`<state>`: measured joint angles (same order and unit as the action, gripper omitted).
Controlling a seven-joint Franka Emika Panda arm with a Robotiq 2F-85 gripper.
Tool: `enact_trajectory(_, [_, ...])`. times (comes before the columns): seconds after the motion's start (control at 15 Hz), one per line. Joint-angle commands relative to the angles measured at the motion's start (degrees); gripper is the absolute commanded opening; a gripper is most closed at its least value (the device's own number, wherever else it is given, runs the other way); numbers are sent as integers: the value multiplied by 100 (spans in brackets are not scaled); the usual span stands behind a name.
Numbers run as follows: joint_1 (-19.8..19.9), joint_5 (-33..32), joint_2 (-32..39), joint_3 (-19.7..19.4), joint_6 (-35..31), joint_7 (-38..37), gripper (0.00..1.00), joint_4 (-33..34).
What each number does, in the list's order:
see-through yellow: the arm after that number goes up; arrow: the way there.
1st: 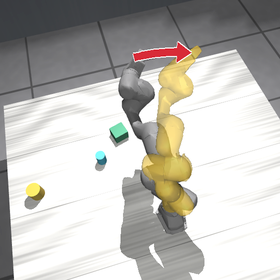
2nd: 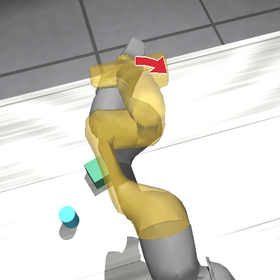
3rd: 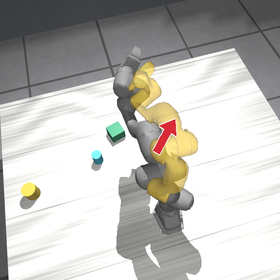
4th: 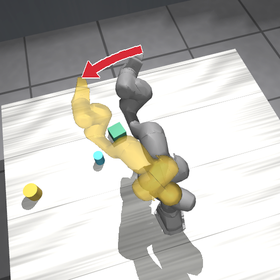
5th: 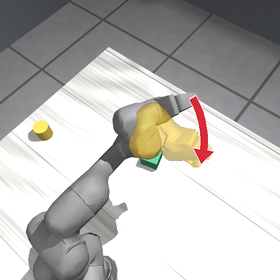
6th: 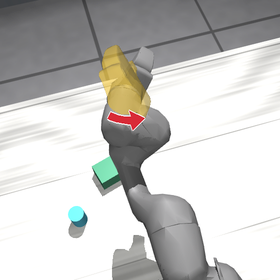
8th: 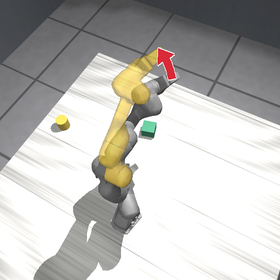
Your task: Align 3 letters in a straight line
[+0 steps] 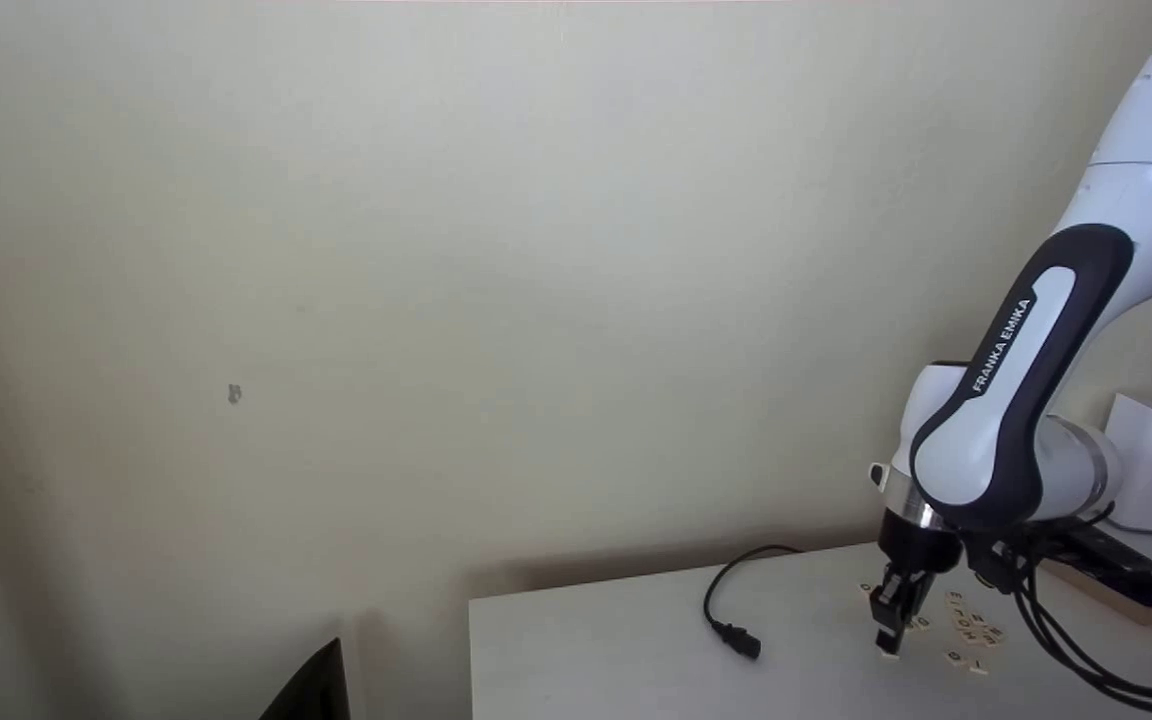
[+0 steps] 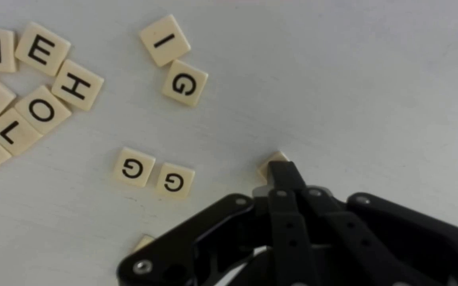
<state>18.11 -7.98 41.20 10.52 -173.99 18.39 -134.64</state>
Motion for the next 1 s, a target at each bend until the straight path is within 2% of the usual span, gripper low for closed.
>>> enact_trajectory(0.0, [-139,-6,171,-118,69,-1,0,226])
enact_trajectory(0.47, [-546,-239,109,-593,379,126,0,444])
enact_trajectory(0.93, [-843,-447,165,-867,608,309,0,641])
